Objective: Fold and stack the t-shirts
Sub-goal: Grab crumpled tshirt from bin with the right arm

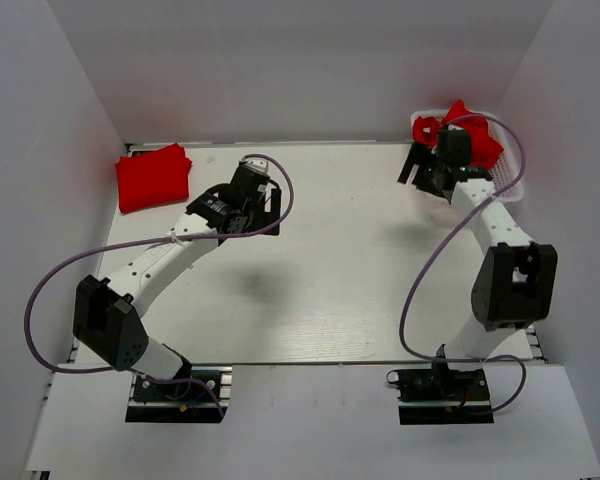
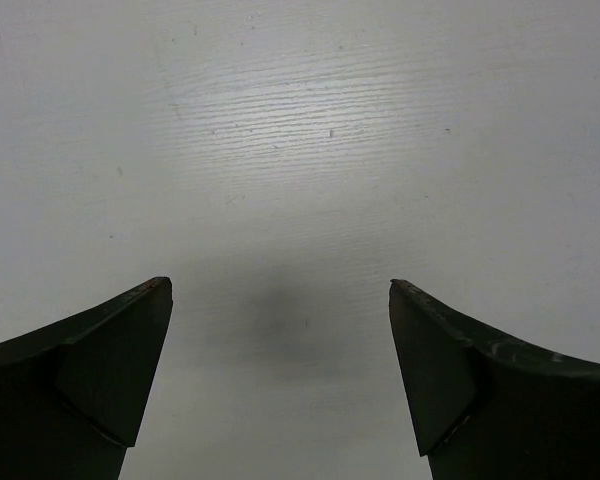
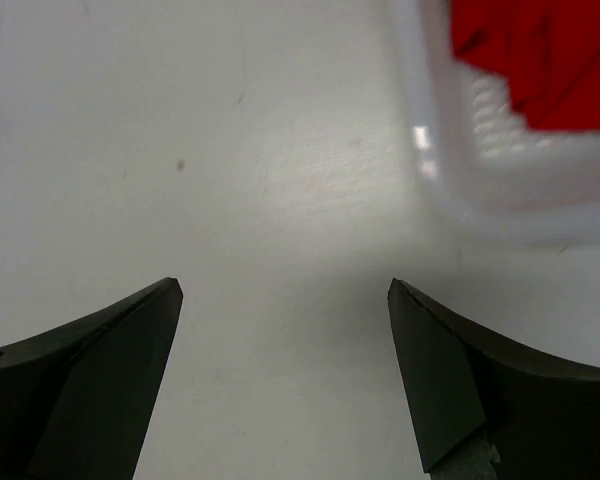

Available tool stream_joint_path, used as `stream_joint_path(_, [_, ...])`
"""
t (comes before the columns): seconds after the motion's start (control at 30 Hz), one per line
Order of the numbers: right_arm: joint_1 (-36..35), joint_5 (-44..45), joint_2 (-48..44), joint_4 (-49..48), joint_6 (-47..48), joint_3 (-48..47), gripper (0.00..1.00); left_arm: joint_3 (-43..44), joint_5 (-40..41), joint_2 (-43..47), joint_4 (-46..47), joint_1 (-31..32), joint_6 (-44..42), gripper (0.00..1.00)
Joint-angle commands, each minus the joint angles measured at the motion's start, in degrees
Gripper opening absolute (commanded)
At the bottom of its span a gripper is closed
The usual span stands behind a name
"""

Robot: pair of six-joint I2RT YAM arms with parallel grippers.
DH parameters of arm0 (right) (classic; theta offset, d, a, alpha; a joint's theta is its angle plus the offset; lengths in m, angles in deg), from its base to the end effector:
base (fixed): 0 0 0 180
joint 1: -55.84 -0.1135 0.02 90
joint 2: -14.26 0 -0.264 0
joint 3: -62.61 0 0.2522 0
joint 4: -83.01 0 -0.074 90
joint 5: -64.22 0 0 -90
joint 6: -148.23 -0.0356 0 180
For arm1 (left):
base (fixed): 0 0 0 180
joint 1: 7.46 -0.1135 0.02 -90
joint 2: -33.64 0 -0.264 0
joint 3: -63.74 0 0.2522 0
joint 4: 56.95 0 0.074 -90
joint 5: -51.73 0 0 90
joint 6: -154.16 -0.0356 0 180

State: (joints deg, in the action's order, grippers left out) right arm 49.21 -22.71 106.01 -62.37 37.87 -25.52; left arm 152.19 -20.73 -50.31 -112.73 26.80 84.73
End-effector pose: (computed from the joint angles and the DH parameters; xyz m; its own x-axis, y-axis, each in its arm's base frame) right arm 0.3636 0.0403 0.2936 -0.6020 0.2798 -0.7479 0.1450 0.9593 0.2422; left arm 0.2632 -0.1663 0.3116 -0.7376 0.0970 -0.6682 0.1301 0.9915 0.0004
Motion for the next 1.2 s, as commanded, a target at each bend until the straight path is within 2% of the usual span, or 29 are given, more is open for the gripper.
stream_joint_path(0.0, [4.9,5.4,6.2,7.4,2.4,-12.0,0.90,3.6,0.7,-1.5,-0.1,0.3,-1.7,1.00])
stream_joint_path(0.13, [9.7,11.2,18.6,12.1,7.1,-29.6,0.90,4.8,-3.6,-3.8,1.2,-1.0,-2.9,1.00])
stream_joint_path(0.3, [13.8,13.5,32.6,8.8,15.0,-46.2,0.90,7.6,-4.6,-6.9,1.9,-1.0,-4.8,1.00])
stream_joint_path(0.47, [15.4,10.4,41.4,-7.1,23.1,-51.8,0.90,10.5,-5.2,-9.3,1.9,-1.0,-5.4,1.00])
stream_joint_path(0.63, [16.8,6.9,46.7,-14.3,25.6,-54.5,0.83,15.5,-4.6,-13.8,-0.8,-1.0,-5.9,1.00])
stream_joint_path(0.7, [17.7,5.2,48.7,-17.9,26.4,-54.3,0.71,17.0,-4.6,-15.9,-1.9,-1.0,-5.9,1.00])
stream_joint_path(0.73, [17.9,3.8,49.9,-18.5,26.3,-55.1,0.60,18.1,-4.6,-16.9,-1.9,-1.0,-5.9,1.00])
stream_joint_path(0.87, [18.3,2.6,51.1,-22.0,26.5,-55.7,0.41,20.7,-5.3,-18.5,-1.9,-1.0,-6.5,1.00])
stream_joint_path(0.9, [18.5,2.5,51.1,-22.2,26.1,-55.9,0.28,20.7,-5.9,-19.2,-1.9,-1.0,-6.5,1.00])
stream_joint_path(0.97, [18.8,1.4,50.4,-22.9,26.1,-55.4,0.19,22.0,-5.9,-19.8,-1.9,-1.0,-6.5,1.00])
stream_joint_path(1.0, [18.8,1.6,50.0,-23.1,26.2,-54.9,0.07,22.0,-6.6,-19.8,-1.9,-1.0,-6.5,1.00])
stream_joint_path(1.03, [18.8,1.6,49.7,-24.1,26.2,-54.7,0.00,22.0,-6.6,-19.8,-1.3,-1.0,-6.5,1.00])
stream_joint_path(1.17, [18.8,1.1,46.2,-25.4,26.9,-54.2,0.00,21.5,-7.3,-19.2,-0.2,-1.0,-6.5,1.00])
